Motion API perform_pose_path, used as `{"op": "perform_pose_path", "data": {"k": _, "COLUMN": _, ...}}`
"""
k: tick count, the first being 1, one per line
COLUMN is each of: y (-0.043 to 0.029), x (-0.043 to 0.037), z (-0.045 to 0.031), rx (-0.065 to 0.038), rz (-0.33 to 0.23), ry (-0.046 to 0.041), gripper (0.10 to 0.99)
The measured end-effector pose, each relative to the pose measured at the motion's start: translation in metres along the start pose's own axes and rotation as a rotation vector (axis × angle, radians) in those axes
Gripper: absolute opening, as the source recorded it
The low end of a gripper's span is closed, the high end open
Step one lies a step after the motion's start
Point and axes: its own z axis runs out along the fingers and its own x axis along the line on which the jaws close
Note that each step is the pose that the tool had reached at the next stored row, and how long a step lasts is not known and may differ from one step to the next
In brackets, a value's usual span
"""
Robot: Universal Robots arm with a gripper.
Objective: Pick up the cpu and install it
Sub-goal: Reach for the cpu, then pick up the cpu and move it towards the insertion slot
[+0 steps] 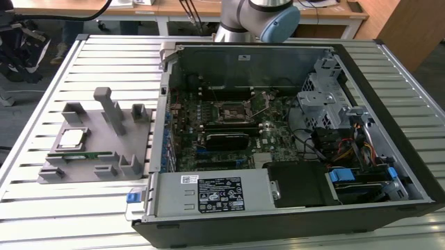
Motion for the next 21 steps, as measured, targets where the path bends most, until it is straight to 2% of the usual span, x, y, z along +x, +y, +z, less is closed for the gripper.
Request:
{"op": "perform_pose_path", "data": {"k": 14, "y": -0.0011, "x": 0.0128, "z": 0.0032, "rx": 0.001, "rz": 0.0, "ry": 0.0004, "gripper": 0.106}}
{"op": "perform_pose_path", "data": {"k": 21, "y": -0.0031, "x": 0.0127, "z": 0.0145, "rx": 0.002, "rz": 0.0, "ry": -0.001, "gripper": 0.106}}
